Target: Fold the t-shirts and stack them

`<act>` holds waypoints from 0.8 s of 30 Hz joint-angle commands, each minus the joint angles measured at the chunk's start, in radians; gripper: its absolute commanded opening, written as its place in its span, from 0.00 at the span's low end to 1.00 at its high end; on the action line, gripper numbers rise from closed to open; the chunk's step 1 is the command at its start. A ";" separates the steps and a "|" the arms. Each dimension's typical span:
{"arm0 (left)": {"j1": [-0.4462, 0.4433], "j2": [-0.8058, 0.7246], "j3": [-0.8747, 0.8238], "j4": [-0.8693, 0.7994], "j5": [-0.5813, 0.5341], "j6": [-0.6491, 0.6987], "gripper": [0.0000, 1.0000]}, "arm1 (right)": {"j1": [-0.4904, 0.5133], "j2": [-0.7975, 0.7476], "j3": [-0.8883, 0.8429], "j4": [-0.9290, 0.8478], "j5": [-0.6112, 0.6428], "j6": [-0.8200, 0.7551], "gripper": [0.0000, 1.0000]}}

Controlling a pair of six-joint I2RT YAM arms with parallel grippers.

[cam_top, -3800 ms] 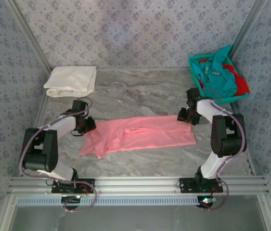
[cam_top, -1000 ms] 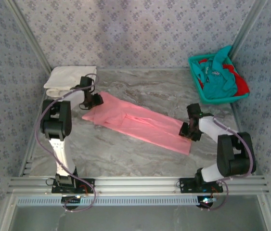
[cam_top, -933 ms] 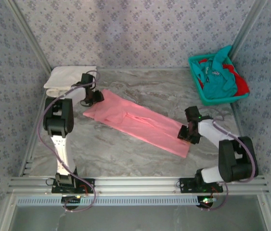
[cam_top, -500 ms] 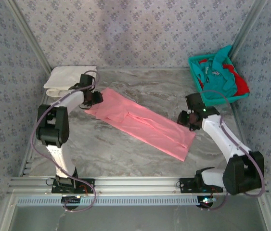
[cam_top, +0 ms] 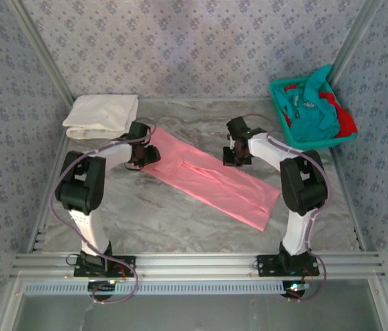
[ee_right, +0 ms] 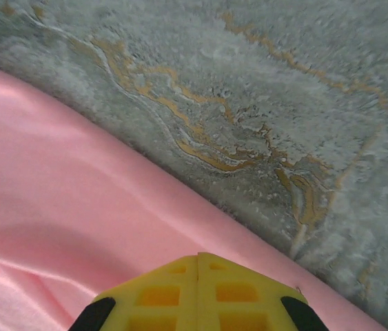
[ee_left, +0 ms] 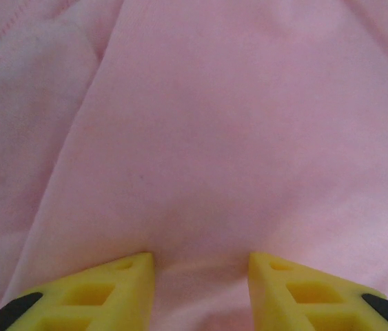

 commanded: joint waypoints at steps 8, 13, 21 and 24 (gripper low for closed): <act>0.003 0.261 0.298 -0.093 0.054 0.076 0.39 | -0.044 -0.024 -0.128 0.055 -0.048 0.014 0.05; 0.006 0.416 0.563 -0.149 0.100 0.151 0.39 | -0.035 -0.071 -0.298 0.109 -0.065 0.066 0.06; -0.030 0.812 1.337 -0.393 0.196 0.227 0.39 | 0.090 -0.091 -0.401 0.193 -0.128 0.224 0.11; -0.035 0.931 1.581 -0.452 0.233 0.212 0.39 | 0.121 -0.085 -0.393 0.247 -0.147 0.283 0.16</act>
